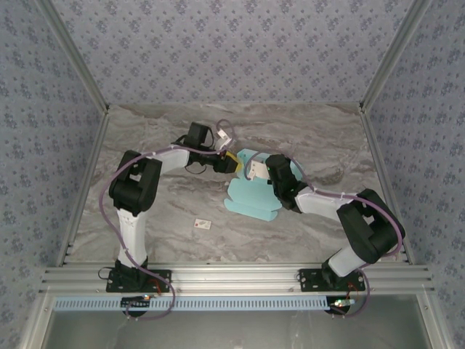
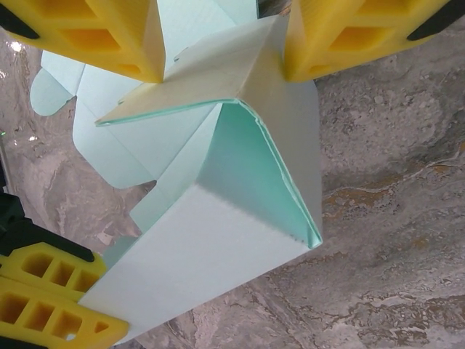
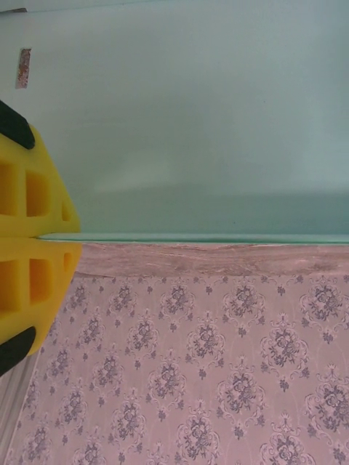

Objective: Fold the paper box

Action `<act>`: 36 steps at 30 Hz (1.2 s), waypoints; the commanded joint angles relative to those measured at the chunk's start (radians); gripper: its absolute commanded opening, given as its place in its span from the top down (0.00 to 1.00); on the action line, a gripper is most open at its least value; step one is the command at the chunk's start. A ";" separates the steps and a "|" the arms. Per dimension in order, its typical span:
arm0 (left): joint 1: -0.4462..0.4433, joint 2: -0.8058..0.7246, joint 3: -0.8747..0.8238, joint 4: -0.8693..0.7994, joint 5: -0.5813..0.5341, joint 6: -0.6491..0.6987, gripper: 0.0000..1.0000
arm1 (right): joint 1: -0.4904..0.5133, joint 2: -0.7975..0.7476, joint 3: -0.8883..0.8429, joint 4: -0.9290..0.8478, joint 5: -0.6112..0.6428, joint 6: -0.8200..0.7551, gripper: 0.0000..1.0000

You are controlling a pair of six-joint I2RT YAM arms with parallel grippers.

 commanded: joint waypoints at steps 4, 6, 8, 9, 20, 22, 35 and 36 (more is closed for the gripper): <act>-0.017 -0.014 -0.029 0.126 -0.036 -0.049 0.57 | 0.018 -0.029 0.010 -0.021 0.003 -0.008 1.00; -0.019 -0.029 -0.068 0.204 -0.066 -0.088 0.57 | 0.018 -0.031 0.009 -0.026 0.003 -0.002 1.00; -0.021 -0.042 -0.097 0.253 -0.103 -0.112 0.56 | 0.018 -0.035 0.012 -0.034 0.004 0.004 1.00; -0.023 -0.046 -0.108 0.268 -0.114 -0.119 0.56 | 0.019 -0.037 0.013 -0.037 0.006 0.004 1.00; -0.047 -0.060 -0.183 0.433 -0.197 -0.220 0.58 | 0.031 -0.041 0.019 -0.053 0.010 0.023 1.00; -0.049 -0.063 -0.194 0.462 -0.225 -0.239 0.59 | 0.032 -0.042 0.018 -0.053 0.012 0.025 1.00; -0.072 -0.080 -0.268 0.604 -0.237 -0.283 0.57 | 0.033 -0.031 0.032 -0.072 0.013 0.043 1.00; -0.073 -0.080 -0.270 0.608 -0.234 -0.284 0.57 | 0.034 -0.030 0.033 -0.072 0.014 0.043 1.00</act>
